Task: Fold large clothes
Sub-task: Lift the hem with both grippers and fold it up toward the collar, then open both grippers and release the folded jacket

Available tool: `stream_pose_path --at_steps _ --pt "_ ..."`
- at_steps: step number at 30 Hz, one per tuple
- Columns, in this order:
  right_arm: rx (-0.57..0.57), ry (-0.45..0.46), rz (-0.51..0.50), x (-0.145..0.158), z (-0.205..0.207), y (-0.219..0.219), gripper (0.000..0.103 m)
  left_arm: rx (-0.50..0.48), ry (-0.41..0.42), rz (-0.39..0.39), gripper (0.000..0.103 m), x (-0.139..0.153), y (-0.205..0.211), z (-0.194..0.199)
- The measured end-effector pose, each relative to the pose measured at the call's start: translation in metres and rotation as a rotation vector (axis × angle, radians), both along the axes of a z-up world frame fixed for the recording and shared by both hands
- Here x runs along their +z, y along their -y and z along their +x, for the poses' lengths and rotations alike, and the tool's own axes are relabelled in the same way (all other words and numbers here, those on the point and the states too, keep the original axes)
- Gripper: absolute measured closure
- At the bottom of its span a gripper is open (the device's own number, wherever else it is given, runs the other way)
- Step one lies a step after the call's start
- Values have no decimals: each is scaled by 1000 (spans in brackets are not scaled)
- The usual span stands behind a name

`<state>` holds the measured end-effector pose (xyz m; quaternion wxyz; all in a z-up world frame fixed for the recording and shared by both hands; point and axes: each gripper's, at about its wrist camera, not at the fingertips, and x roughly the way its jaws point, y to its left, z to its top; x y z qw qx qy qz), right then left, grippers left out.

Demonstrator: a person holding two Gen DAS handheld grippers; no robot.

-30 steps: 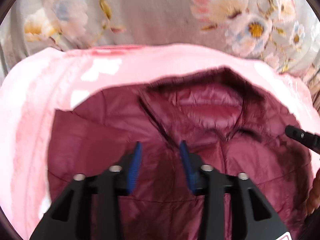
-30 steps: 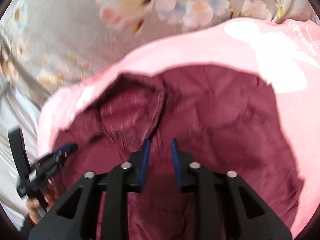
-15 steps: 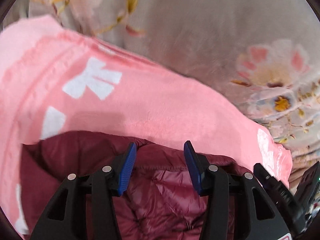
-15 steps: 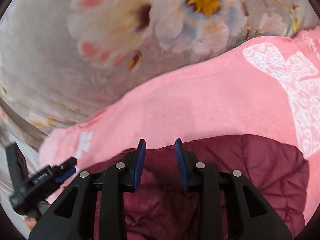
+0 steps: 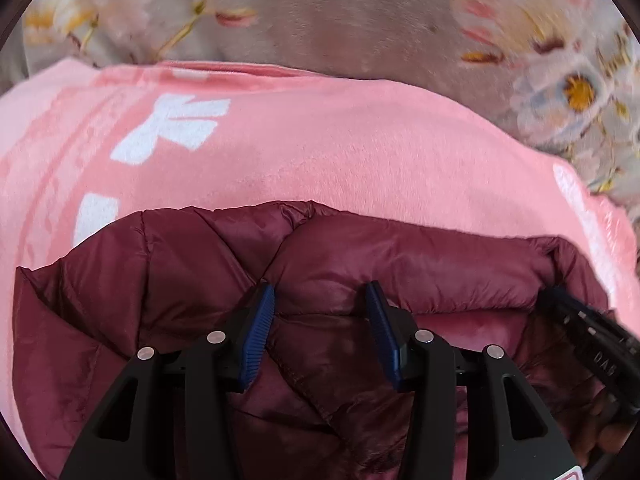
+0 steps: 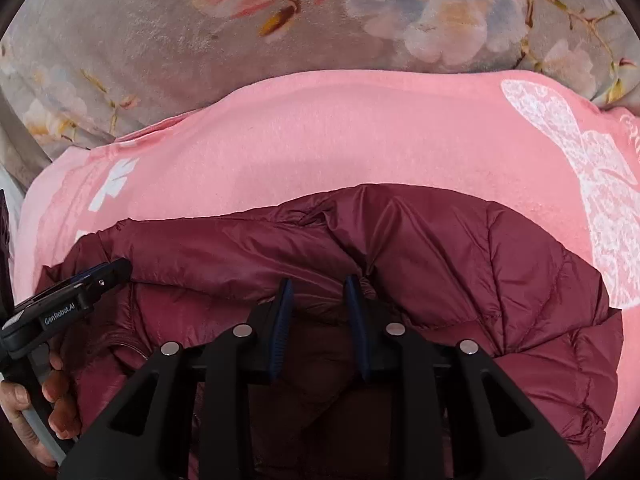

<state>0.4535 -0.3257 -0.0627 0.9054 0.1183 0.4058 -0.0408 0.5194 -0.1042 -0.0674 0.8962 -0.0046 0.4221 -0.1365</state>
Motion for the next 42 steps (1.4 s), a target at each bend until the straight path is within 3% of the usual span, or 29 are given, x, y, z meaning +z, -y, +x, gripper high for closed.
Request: stream_pose_path --at_steps 5,26,28,30,32,35,38,42 --pt "-5 9 -143 -5 1 -19 77 0 68 105 55 -6 14 -6" --pt "-14 -8 -186 -8 8 -23 75 -1 81 248 47 -21 35 -2" --pt "-10 12 -153 -4 1 -22 70 7 81 229 38 -18 29 -6" --pt "-38 43 -120 7 -21 -14 70 72 66 237 29 -13 15 -15" --pt "-53 89 -72 25 -64 -4 55 84 42 133 29 -3 -10 -38" --pt "-27 132 -35 45 -136 11 46 46 27 22 29 13 -43 -83" --pt "-45 144 -16 53 -222 33 34 29 38 22 21 29 -81 -137" --pt "-136 92 107 36 -351 69 30 26 5 57 19 31 -142 -216"
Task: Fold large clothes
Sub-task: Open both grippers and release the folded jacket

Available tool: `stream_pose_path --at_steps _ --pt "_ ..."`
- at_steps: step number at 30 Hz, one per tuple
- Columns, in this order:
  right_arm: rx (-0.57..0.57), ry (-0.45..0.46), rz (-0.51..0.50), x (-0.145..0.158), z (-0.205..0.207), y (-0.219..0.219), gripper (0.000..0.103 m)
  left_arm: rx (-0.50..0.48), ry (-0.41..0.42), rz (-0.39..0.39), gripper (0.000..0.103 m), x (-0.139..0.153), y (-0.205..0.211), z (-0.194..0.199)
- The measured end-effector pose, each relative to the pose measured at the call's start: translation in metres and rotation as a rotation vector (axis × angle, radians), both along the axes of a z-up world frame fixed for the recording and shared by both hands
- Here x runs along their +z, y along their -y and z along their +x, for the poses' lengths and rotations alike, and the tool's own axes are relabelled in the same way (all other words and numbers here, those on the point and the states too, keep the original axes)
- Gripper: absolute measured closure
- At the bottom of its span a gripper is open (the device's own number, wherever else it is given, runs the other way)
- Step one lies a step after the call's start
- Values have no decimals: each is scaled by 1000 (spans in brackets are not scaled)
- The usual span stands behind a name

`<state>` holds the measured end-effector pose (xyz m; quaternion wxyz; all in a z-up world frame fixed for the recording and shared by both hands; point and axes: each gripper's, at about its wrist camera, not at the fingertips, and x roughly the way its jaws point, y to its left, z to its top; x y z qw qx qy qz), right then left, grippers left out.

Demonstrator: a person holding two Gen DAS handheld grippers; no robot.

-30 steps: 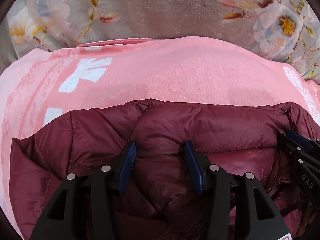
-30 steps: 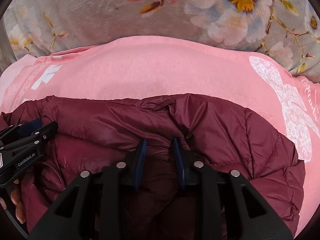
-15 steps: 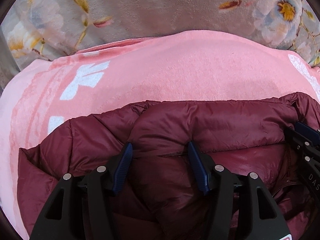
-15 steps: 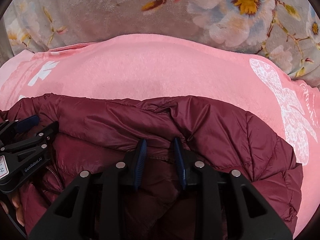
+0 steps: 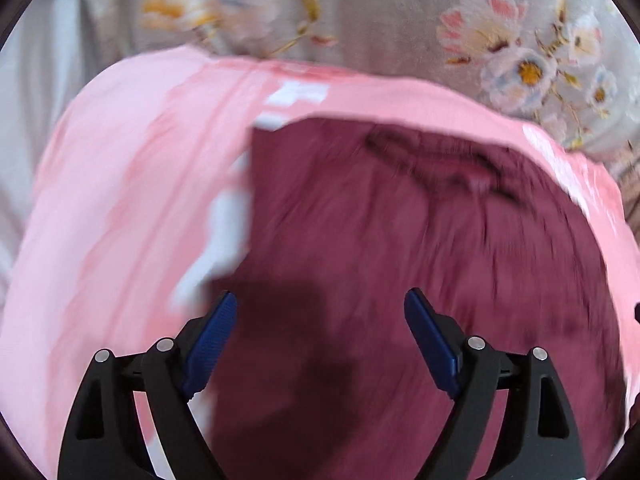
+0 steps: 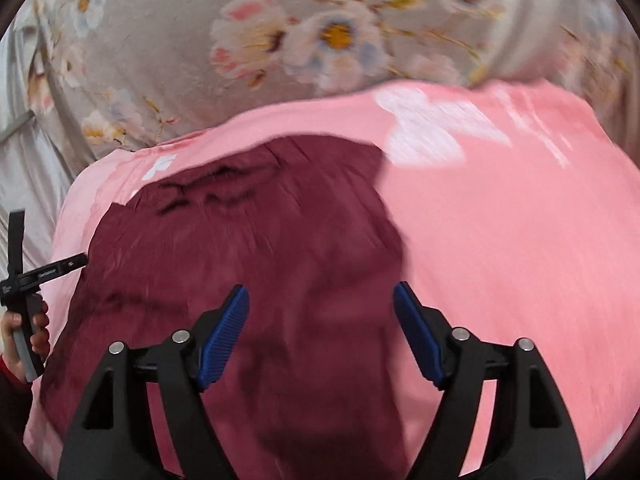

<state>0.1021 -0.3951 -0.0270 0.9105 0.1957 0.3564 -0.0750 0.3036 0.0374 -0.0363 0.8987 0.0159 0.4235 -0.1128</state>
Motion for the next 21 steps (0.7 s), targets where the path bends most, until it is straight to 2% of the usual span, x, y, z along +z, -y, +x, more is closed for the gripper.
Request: stream_pose_path --at_steps 2,5,7,9,16,17,19,20,21 --pt "-45 -34 56 -13 -42 8 30 14 -66 -31 19 -8 -31 -32" --pt "-95 -77 131 -33 -101 9 30 65 -188 -144 19 -28 -78 -69" --pt "-95 -76 148 -41 -117 1 30 107 -245 -261 19 -41 -101 -93" --pt "-84 -65 162 -45 -126 -10 30 130 -244 -337 19 -46 -112 -113" --pt "-70 -8 204 -48 -117 -36 31 141 -191 -380 22 -46 -101 -146" --pt "-75 -5 209 -48 -116 -39 35 146 -184 -366 24 -46 -98 -148" --pt "-80 -9 220 -49 -117 -43 60 165 -172 -297 47 -44 -91 -154" --pt "-78 -5 233 -49 -119 -43 78 169 -171 -259 54 -43 -90 -153" --pt "-77 -1 248 -49 -121 -43 82 176 -166 -214 68 -42 -88 -156"
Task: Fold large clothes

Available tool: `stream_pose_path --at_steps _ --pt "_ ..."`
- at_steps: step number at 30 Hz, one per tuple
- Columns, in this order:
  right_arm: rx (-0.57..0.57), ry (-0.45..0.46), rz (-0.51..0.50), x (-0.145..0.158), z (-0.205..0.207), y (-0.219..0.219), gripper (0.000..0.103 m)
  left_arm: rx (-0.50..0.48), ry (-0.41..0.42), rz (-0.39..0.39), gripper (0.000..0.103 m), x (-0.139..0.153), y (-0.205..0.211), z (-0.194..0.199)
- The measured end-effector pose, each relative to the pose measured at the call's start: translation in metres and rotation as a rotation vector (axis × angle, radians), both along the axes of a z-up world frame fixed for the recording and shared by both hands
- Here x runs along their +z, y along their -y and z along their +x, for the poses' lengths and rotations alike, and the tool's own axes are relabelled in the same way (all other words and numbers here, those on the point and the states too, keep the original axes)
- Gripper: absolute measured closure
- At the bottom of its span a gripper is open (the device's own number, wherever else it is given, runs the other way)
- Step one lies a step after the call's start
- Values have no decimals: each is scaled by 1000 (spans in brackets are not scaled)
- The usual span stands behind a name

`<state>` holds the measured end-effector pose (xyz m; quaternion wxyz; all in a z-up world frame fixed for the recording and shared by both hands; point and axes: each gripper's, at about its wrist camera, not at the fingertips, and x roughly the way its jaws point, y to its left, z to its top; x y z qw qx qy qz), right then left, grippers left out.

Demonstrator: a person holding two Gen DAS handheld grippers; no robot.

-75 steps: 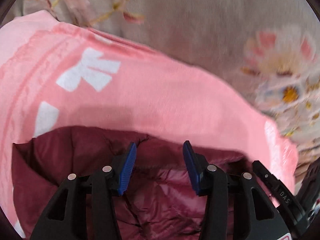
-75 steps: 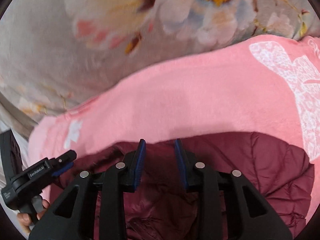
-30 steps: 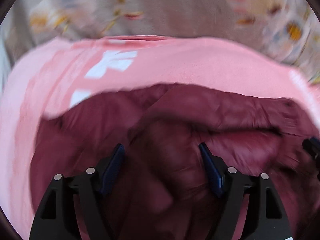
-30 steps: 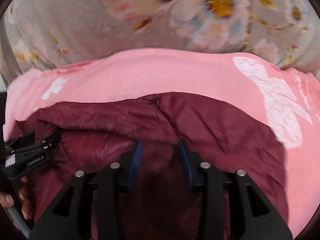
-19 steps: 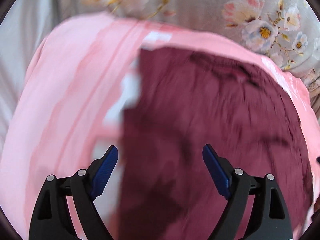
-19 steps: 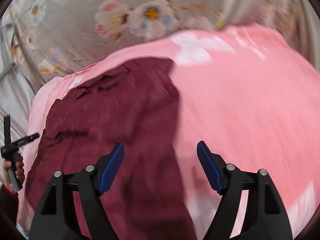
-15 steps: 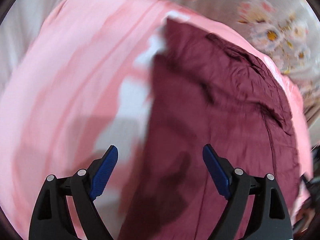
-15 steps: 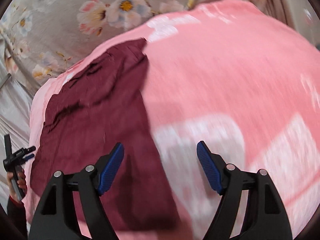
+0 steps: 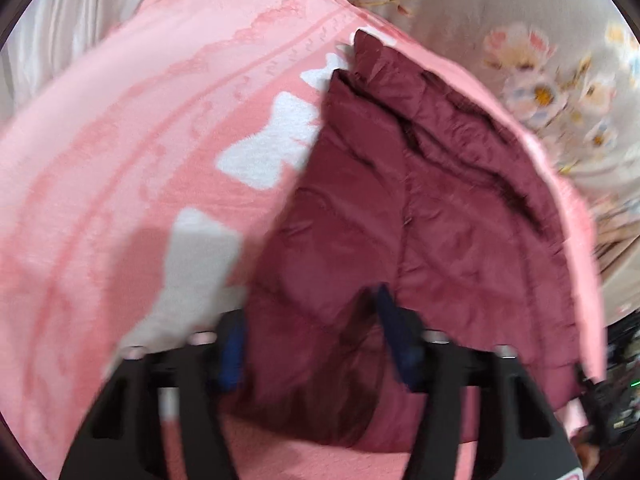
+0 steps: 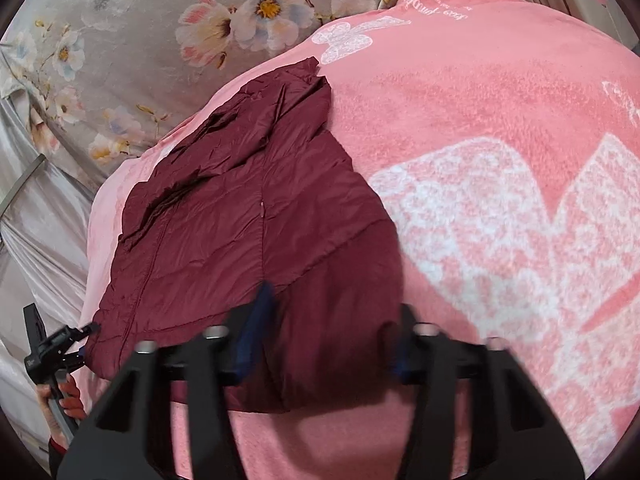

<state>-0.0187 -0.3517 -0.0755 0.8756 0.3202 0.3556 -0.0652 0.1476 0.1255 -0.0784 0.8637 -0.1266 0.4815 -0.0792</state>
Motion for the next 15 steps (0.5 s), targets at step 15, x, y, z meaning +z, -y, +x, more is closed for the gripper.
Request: stream_pose_path --at_steps 15 --pt "54 326 -157 114 -146 -37 98 -118 155 -177 101 94 -50 -135"
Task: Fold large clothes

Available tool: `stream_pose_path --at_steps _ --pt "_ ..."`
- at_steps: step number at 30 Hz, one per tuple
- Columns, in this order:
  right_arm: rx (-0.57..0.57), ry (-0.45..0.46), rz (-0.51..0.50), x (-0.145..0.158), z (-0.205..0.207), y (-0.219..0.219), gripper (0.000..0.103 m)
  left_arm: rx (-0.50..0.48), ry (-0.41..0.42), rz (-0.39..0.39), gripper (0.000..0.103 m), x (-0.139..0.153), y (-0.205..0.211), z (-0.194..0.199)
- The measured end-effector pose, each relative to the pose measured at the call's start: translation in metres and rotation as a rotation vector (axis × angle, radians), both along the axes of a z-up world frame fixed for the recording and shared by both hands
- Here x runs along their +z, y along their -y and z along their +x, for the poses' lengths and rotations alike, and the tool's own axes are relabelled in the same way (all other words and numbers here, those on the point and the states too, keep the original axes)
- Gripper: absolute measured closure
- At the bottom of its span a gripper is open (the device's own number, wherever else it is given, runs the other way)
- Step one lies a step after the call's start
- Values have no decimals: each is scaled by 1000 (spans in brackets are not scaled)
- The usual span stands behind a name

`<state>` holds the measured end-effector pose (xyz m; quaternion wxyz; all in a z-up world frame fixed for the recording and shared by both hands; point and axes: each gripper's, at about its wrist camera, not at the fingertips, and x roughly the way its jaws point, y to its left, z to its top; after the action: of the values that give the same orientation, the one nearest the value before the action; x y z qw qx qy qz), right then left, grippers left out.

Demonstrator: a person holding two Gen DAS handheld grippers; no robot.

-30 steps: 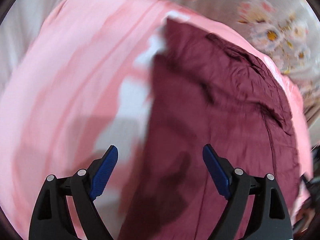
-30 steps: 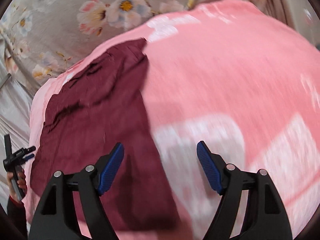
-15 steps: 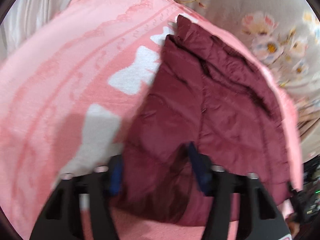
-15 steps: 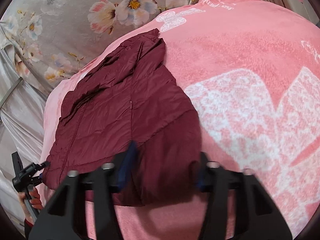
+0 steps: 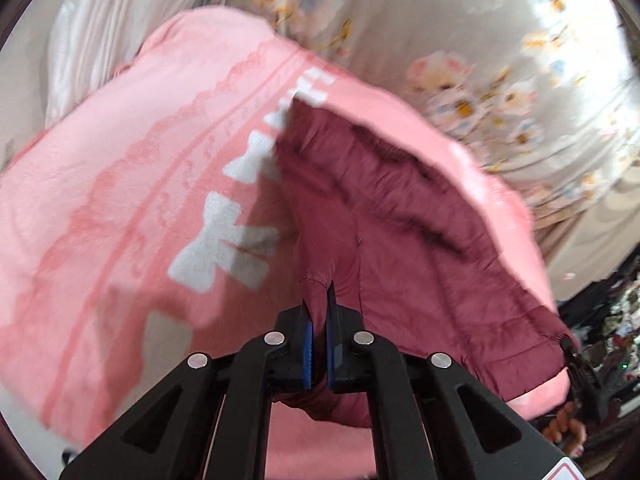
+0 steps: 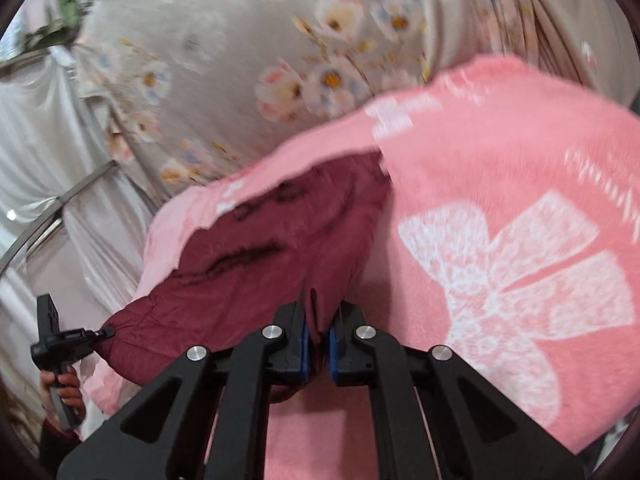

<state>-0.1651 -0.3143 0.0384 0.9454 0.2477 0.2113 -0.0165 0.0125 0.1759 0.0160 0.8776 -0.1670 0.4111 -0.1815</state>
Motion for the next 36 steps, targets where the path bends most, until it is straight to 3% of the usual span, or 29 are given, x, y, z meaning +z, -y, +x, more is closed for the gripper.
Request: stream_pose_path --at_steps 4,7,10,12,16,19,23,28,30,34,36 --pt "-21 156 -30 54 -32 0 98 0 133 -33 101 58 -10 -37" --pt "-27 240 -28 84 -24 7 98 14 248 -9 101 99 -3 -36" --pt "-35 266 -16 99 19 24 98 24 284 13 101 120 11 -4" --pt "-62 234 -15 95 61 36 98 31 282 42 100 124 27 28" --pt "-99 126 40 63 138 61 98 76 220 142 99 106 61 96" --pt "-120 22 57 29 193 69 98 123 136 220 98 71 82 151" --pt "-138 -73 33 -8 235 70 98 156 14 261 95 15 87 204" --pt "-160 -105 41 -32 259 75 92 168 -10 314 87 -24 90 233" --pt "-168 -78 49 -31 258 76 86 171 -3 314 87 -27 91 234" --pt "-208 -13 36 -19 247 77 52 171 19 257 86 -18 84 232" --pt "-209 -5 11 -16 245 75 48 176 32 216 85 -11 76 229"
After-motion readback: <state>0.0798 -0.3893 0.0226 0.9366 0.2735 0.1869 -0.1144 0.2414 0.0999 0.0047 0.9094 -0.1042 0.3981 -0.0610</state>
